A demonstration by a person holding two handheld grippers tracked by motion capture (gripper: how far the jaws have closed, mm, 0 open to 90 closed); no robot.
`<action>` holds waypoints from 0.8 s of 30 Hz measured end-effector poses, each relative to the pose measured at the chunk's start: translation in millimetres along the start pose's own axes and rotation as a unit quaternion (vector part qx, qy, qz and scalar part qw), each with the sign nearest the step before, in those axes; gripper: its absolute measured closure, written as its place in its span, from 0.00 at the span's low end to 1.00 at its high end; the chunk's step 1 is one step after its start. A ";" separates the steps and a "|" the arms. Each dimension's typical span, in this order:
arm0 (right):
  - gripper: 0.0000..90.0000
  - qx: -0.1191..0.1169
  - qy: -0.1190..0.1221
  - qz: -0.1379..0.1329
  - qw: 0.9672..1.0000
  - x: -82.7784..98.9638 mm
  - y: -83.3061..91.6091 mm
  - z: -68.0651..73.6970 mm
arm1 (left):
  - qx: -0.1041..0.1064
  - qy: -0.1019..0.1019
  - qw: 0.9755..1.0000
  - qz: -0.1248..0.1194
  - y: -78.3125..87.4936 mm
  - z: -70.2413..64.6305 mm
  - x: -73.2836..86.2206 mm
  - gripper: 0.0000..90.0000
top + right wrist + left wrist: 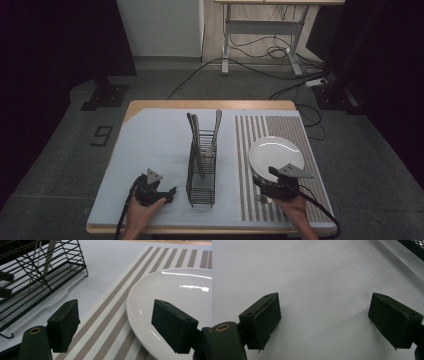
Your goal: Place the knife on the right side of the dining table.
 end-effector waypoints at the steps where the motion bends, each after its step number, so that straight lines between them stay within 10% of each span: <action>1: 0.25 0.003 0.001 -0.001 1.000 0.1 -0.5 -0.7 | 0.001 0.002 1.000 0.000 -0.1 0.1 -0.1 0.12; 15: 0.28 0.032 0.012 -0.011 0.999 -6.1 5.9 -9.8 | 0.002 0.003 1.000 0.002 -0.4 0.5 -0.3 0.12; 24: 0.31 0.010 -0.010 -0.047 0.999 -31.7 8.6 -18.1 | 0.003 0.003 1.000 0.003 -0.6 0.8 -0.5 0.12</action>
Point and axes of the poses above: each handheld gripper's, and its own axes: y roughly backward along the jaws, x roughly out of its underside, z roughly to its left, the point moved 1 cm from there along -y, roughly forward along the jaws, and after that the axes turned 10 degrees about y, right-handed, at the moved point
